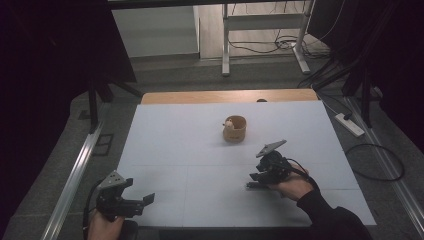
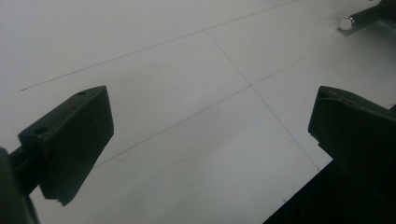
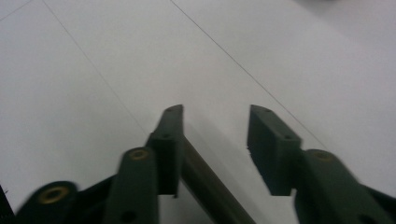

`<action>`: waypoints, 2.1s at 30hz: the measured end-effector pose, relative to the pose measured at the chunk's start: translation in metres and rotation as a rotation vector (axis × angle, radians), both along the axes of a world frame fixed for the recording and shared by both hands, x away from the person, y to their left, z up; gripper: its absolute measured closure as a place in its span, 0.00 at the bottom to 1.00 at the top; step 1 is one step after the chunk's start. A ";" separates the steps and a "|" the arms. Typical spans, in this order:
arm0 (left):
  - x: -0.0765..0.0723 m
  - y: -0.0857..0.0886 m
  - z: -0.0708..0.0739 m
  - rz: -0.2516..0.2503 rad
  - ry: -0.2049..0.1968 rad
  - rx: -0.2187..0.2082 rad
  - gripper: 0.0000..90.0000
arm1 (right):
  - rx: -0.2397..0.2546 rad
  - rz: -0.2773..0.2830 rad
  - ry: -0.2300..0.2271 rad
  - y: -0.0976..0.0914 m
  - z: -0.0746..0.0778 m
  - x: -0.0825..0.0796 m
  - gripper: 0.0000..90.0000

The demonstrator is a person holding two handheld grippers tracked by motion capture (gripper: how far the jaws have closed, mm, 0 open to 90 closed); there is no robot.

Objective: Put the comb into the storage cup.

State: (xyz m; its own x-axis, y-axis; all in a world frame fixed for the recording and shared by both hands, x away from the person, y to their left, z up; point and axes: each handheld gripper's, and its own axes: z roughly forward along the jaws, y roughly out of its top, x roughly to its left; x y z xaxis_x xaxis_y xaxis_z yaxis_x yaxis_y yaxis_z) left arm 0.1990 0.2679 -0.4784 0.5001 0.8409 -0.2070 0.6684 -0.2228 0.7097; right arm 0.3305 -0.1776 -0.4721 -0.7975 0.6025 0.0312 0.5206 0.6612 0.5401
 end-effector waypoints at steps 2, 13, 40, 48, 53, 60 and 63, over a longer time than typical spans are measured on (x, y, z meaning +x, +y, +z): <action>0.000 0.000 0.000 -0.001 0.000 0.001 0.01 | 0.009 0.018 0.013 0.003 0.000 0.002 0.86; 0.000 0.000 0.000 -0.001 -0.001 0.001 0.01 | -0.039 0.087 0.051 0.025 -0.015 0.005 1.00; 0.000 0.000 0.000 0.004 -0.002 -0.005 0.01 | -0.103 0.115 0.147 0.011 -0.030 -0.027 1.00; 0.002 0.000 0.000 0.005 0.000 -0.004 0.01 | -0.117 0.106 0.181 -0.008 -0.027 -0.032 1.00; 0.002 0.000 0.000 0.005 0.002 -0.003 0.02 | -0.128 0.089 0.191 -0.021 -0.027 -0.034 1.00; 0.003 0.000 0.000 0.006 0.003 -0.005 0.02 | -0.138 0.047 0.193 -0.038 -0.025 -0.030 1.00; 0.003 0.000 0.000 0.007 0.003 -0.005 0.02 | -0.142 0.035 0.188 -0.043 -0.023 -0.027 1.00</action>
